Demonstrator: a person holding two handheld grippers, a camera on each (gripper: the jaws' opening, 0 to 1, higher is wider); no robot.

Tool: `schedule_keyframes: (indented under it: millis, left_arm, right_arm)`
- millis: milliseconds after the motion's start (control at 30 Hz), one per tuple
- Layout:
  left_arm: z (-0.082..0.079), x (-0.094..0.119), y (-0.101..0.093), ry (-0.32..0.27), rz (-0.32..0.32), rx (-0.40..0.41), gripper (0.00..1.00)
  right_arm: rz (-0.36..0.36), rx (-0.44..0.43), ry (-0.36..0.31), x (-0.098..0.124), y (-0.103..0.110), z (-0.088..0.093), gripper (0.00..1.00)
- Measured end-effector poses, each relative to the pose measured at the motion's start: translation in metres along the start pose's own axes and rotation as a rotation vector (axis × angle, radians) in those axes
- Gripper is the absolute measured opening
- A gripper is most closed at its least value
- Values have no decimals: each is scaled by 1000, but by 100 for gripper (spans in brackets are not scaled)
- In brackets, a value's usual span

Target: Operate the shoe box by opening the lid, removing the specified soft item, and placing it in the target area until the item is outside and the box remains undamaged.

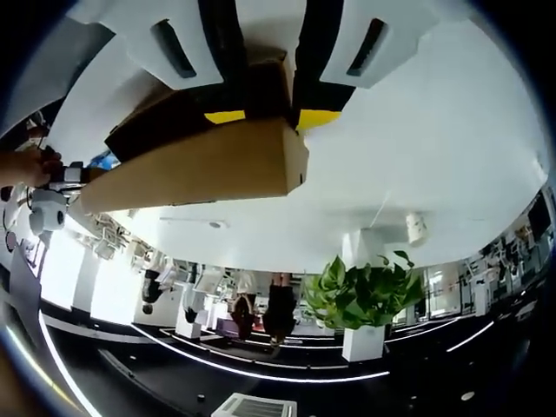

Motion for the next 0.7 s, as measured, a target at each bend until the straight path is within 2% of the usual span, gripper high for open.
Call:
schedule_keyframes:
  millis: [400, 700]
  left_arm:
    - [11, 3, -3, 21, 18, -38, 21]
    - [23, 4, -7, 43, 55, -63, 28]
  right_arm:
    - [-36, 61, -19, 7, 9, 2, 19]
    - [-70, 158, -1, 8, 19, 12, 23]
Point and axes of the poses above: the point that each gripper's makers call its tool centre point, and the gripper's own axes: x roughly backward along the fingers, y roughly to its left, z roughly out of its underside, the point moved 1 cm from there along x, roughly backward along the fingers, and after that the axes turned 6 degrees about x, right-handed, at the moved point
